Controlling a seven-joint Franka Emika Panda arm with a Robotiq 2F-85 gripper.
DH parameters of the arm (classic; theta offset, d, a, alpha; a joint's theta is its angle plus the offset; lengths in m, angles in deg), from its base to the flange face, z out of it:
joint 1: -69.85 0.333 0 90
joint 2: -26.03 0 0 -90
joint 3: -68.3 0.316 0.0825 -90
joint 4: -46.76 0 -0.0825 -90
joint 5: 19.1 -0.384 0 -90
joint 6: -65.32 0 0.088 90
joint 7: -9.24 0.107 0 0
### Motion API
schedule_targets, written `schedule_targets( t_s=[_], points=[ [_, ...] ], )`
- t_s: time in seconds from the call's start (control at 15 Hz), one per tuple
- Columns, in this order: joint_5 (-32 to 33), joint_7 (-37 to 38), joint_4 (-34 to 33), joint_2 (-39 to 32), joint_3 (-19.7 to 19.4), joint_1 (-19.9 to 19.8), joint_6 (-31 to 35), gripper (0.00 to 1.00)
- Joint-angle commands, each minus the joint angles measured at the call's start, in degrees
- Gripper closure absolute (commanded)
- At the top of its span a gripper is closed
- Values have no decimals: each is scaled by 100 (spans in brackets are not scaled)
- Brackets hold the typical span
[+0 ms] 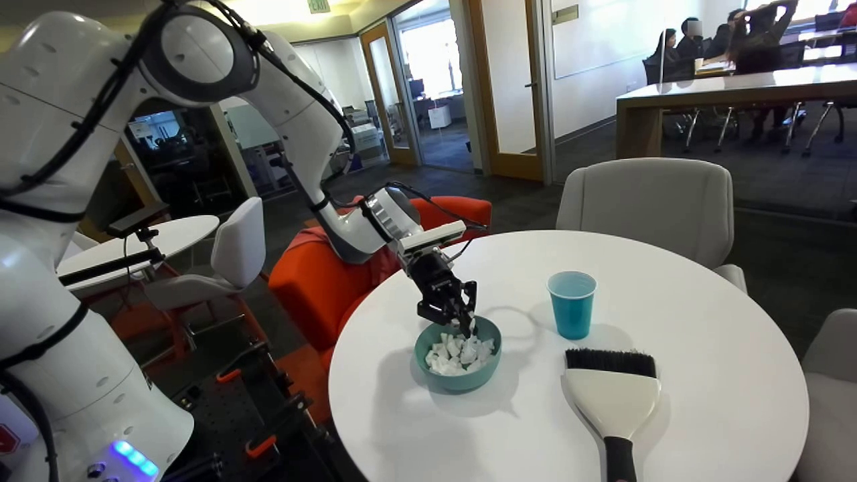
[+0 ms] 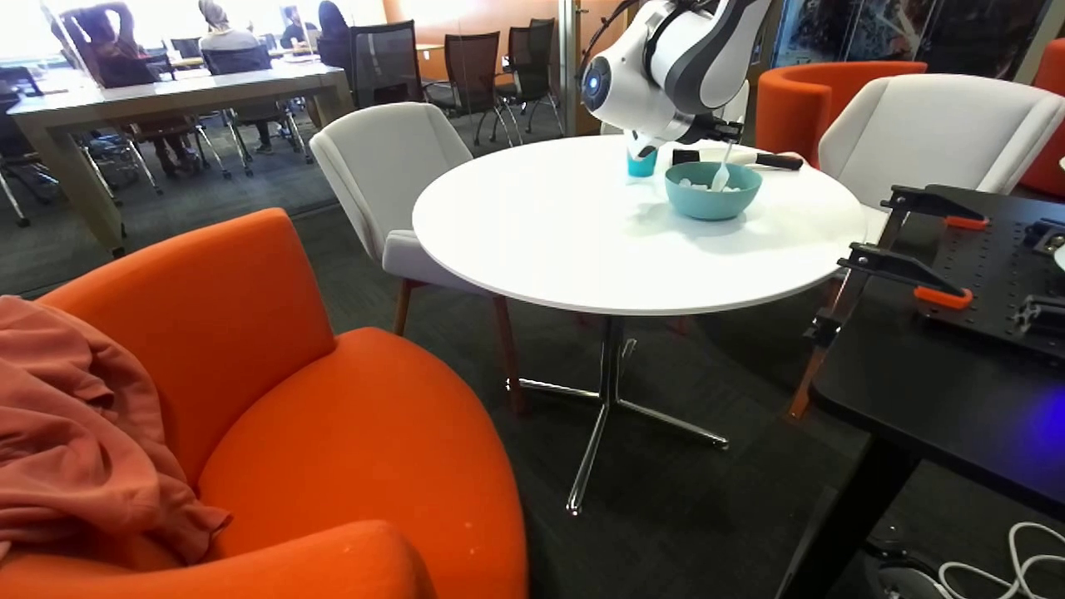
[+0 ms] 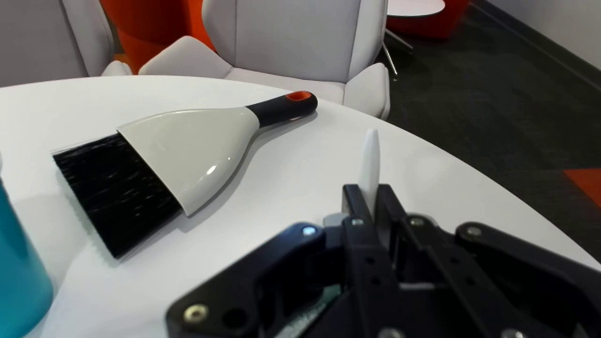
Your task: Move the light blue cup to the right, move the green bowl to the right, stir the contents in the bowl using the white spoon on the table
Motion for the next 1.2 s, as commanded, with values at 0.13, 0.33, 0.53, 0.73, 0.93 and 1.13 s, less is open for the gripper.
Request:
schedule_targets(
  t_s=[0.13, 0.33, 0.53, 0.73, 0.93, 1.13],
  points=[
    [135, 106, -346, -220, 19, -97, 236, 97],
    [178, 28, -421, -275, 49, -126, 586, 97],
    [166, -92, -325, -182, 77, -145, 941, 97],
    [116, -282, -115, 3, 94, -146, 1051, 97],
    [-150, -615, -43, 78, 92, -92, 641, 97],
    [-413, -986, -24, 85, 77, -45, 203, 97]
  ],
)
